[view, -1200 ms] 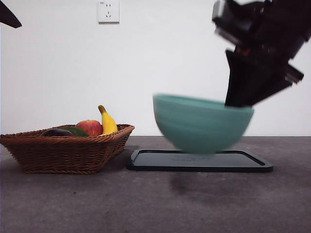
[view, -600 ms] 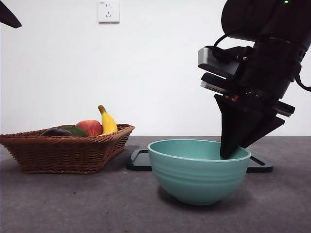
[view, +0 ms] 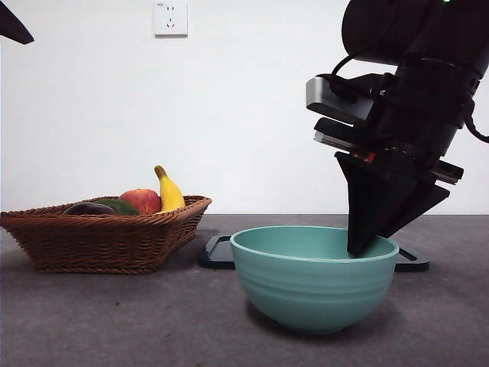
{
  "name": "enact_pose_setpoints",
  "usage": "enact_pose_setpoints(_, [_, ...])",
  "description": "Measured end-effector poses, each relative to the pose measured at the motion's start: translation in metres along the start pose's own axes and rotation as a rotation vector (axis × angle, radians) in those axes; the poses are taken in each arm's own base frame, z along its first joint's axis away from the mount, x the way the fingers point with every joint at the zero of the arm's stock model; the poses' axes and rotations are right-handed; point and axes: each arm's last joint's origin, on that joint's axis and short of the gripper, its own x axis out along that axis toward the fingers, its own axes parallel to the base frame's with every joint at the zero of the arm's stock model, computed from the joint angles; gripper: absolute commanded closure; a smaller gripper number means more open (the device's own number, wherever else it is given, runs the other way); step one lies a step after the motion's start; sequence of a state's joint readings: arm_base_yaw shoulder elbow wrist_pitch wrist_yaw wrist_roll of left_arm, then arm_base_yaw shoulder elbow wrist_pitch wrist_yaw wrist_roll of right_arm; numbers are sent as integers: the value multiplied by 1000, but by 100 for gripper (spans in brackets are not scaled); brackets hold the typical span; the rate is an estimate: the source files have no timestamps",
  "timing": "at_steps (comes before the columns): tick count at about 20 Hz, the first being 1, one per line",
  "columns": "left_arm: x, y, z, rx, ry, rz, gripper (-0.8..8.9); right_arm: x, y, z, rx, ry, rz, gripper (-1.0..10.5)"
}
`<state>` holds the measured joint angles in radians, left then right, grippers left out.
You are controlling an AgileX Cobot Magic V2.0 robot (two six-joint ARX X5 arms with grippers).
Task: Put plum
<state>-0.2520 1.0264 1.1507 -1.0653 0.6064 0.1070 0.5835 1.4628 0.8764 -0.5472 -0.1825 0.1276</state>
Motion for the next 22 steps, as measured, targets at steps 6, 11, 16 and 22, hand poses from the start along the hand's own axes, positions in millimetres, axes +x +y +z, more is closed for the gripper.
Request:
enact_pose_setpoints(6, [0, 0, 0, 0, 1, 0, 413, 0, 0, 0, 0, 3, 0, 811])
enact_pose_setpoints(11, [0, 0, 0, 0, 1, 0, 412, 0, 0, -1, 1, 6, -1, 691])
enact_pose_setpoints(16, [0, 0, 0, 0, 1, 0, 413, -22, 2, -1, -6, -46, -46, 676])
enact_pose_setpoints(22, [0, 0, 0, 0, 0, 0, 412, -96, 15, 5, -35, -261, -27, 676])
